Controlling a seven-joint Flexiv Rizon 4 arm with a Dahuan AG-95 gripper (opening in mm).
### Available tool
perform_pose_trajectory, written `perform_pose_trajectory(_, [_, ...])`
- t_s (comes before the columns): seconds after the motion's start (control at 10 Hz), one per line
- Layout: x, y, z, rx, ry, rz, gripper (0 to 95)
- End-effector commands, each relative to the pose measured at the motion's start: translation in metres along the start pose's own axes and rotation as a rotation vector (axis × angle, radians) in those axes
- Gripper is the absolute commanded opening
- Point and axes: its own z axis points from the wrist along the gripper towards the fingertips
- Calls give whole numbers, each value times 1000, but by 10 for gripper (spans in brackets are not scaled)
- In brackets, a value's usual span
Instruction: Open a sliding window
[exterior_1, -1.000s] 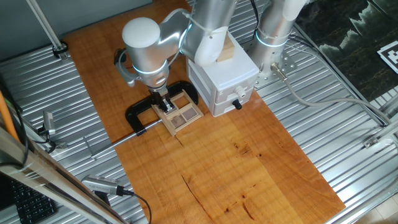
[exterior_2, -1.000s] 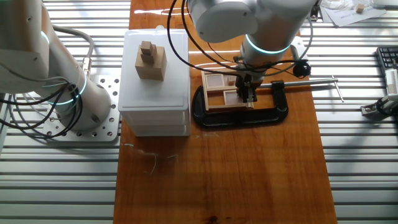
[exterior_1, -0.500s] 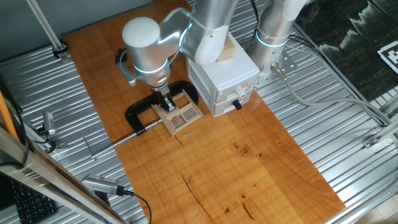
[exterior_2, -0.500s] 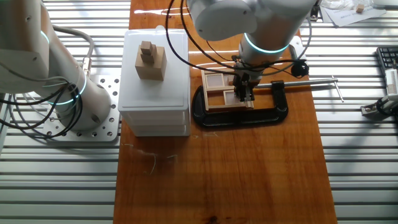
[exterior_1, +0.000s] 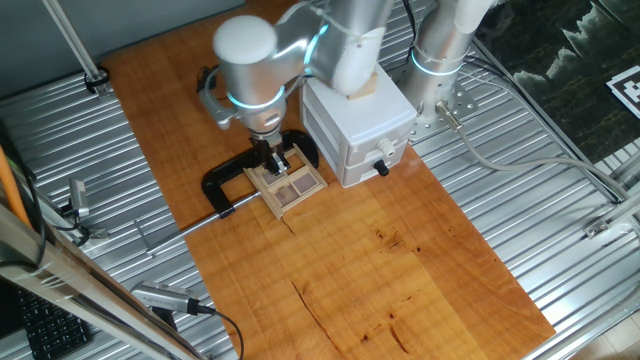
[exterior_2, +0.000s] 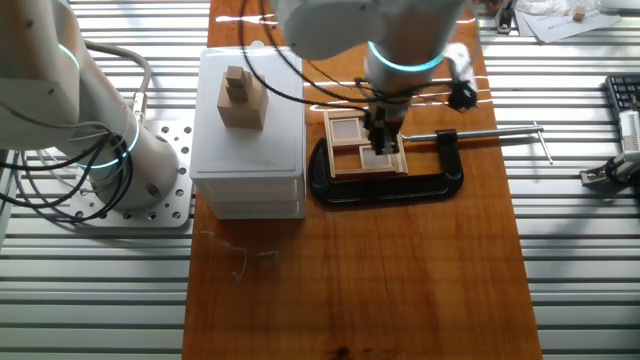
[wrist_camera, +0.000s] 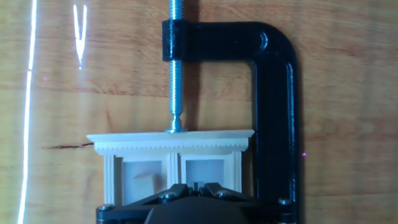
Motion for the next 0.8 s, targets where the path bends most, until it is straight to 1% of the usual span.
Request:
perform_pose_trajectory(0.1, [-7,2,-10,17,-9,3,0])
perform_pose_trajectory(0.2, [-15,3,-15,22,-8,-1,0])
perform_pose_trajectory(0.4, [-30,6,-22,22,9,0,0])
perform_pose_trajectory(0.6, [-36,7,-24,10,11,3,0])
perform_pose_trajectory(0.8, [-38,7,-24,7,15,-10,0])
